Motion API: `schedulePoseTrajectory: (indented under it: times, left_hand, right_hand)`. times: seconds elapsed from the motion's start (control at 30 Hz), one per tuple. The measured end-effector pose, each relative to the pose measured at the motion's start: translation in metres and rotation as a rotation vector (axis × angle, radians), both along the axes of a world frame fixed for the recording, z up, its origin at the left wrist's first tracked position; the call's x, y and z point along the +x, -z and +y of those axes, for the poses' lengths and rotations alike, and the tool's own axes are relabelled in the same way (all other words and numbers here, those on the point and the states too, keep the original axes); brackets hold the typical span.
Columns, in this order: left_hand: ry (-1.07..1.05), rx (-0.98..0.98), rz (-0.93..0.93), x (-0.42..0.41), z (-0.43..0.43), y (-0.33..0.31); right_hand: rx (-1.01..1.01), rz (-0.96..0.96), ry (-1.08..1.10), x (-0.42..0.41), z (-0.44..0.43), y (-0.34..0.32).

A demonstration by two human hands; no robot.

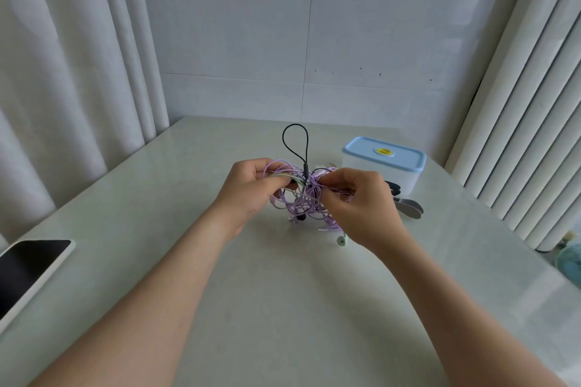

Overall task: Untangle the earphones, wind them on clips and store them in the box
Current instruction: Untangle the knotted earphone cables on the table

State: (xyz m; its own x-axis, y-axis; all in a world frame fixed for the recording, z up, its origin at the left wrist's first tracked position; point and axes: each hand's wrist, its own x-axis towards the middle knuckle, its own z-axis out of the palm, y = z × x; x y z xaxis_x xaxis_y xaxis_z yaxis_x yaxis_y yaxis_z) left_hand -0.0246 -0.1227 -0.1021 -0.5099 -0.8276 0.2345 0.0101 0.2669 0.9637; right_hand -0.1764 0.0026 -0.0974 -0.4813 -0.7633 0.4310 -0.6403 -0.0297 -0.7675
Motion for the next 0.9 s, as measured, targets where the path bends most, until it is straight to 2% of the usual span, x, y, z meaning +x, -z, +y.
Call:
schedulePoseTrajectory:
  times: [0.2, 0.47, 0.67, 0.9]
  left_hand:
    - [0.022, 0.02, 0.007, 0.0011, -0.0052, 0.004]
    - [-0.046, 0.026, 0.031, 0.0, 0.0001, -0.0033]
    - [-0.086, 0.051, -0.042, -0.0012, -0.001, -0.0029]
    - [0.022, 0.135, -0.066, 0.0003, 0.0032, -0.0055]
  right_hand:
    - [0.039, -0.09, -0.06, 0.0023, 0.0024, -0.0022]
    - [-0.035, -0.052, -0.049, 0.0035, 0.0038, -0.002]
    - [-0.045, -0.064, -0.012, 0.0047, 0.002, -0.0023]
    - [0.053, -0.161, -0.076, -0.0012, -0.0006, 0.0009]
